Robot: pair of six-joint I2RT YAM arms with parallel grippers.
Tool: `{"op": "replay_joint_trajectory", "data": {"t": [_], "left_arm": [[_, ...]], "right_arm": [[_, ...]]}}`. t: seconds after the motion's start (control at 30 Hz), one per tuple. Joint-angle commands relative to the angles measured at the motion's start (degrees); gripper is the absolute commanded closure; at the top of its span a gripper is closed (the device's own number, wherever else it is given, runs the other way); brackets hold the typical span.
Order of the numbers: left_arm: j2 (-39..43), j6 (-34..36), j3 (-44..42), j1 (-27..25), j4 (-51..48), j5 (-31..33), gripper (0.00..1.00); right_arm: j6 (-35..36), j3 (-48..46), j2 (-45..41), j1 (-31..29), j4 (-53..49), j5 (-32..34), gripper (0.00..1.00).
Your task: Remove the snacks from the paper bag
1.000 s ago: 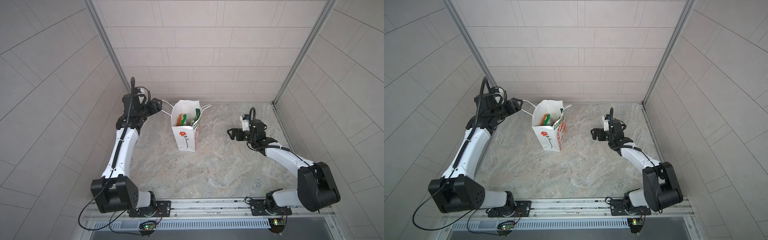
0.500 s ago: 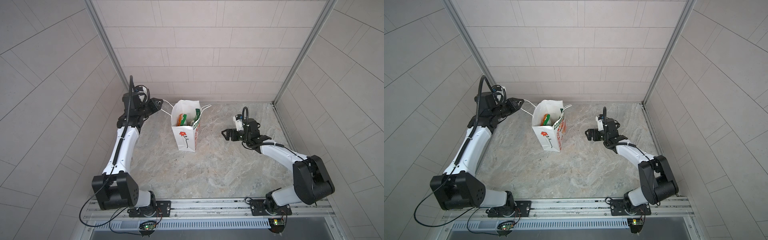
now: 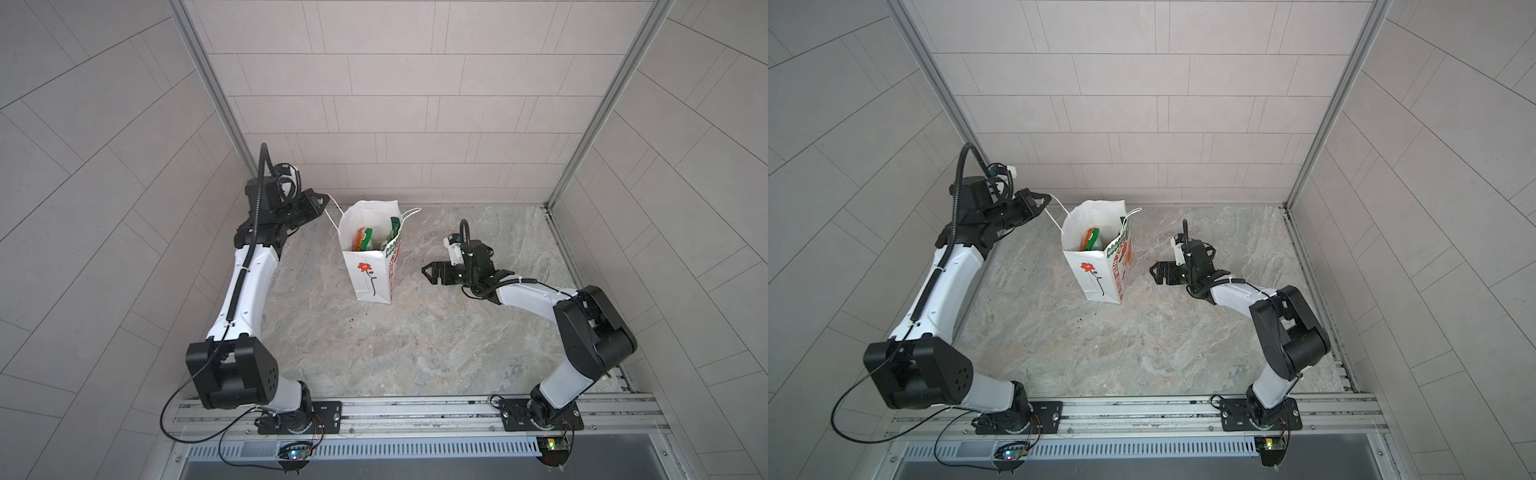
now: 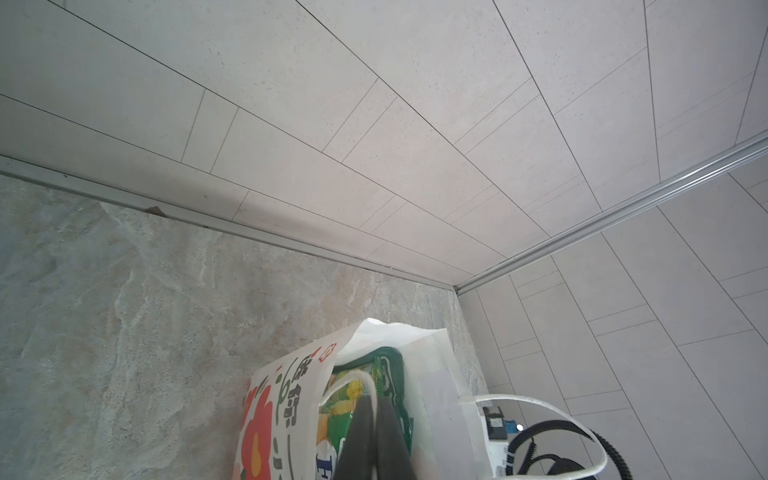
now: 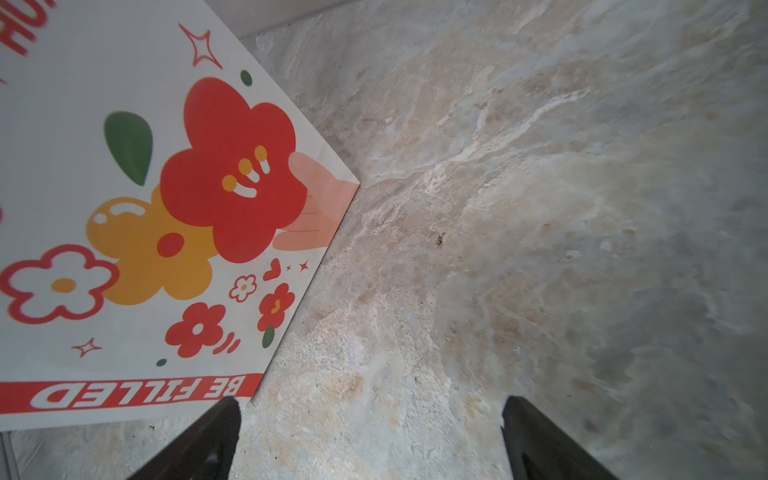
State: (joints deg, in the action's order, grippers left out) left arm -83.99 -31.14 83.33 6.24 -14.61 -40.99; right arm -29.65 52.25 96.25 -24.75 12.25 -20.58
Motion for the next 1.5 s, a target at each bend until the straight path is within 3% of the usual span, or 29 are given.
{"op": "replay_joint_trajectory", "data": {"t": [0.0,0.3,0.4,0.83,1.0,1.23,1.47], "left_arm": [[-0.03,0.21,4.81,-0.77,0.52,-3.56,1.00],[-1.58,3.68,12.44,-9.06,-6.42,-3.71,1.00],[-1.06,4.09,12.69,-12.51,-6.95,-2.59,1.00],[2.04,4.65,9.89,-29.15,-7.48,6.04,1.00],[1.86,2.63,8.11,-34.64,-5.23,8.93,1.00],[2.42,-0.14,4.61,-37.94,-1.51,11.08,1.00],[2.73,-2.36,2.06,-39.46,1.46,10.92,1.00]], "right_arm": [[-5.34,1.69,2.94,-1.96,5.98,0.45,0.01],[-11.67,3.31,10.86,-4.94,13.39,1.72,0.03],[-13.64,1.87,12.67,-5.96,18.55,1.15,0.03],[-15.78,-2.51,13.18,-7.41,21.28,2.87,0.03],[-16.24,-3.39,14.27,-7.41,25.51,-0.69,0.03],[-15.97,-5.48,12.90,-7.38,23.34,1.70,0.03],[-13.55,-13.40,5.86,-6.32,17.44,9.56,0.02]]}}
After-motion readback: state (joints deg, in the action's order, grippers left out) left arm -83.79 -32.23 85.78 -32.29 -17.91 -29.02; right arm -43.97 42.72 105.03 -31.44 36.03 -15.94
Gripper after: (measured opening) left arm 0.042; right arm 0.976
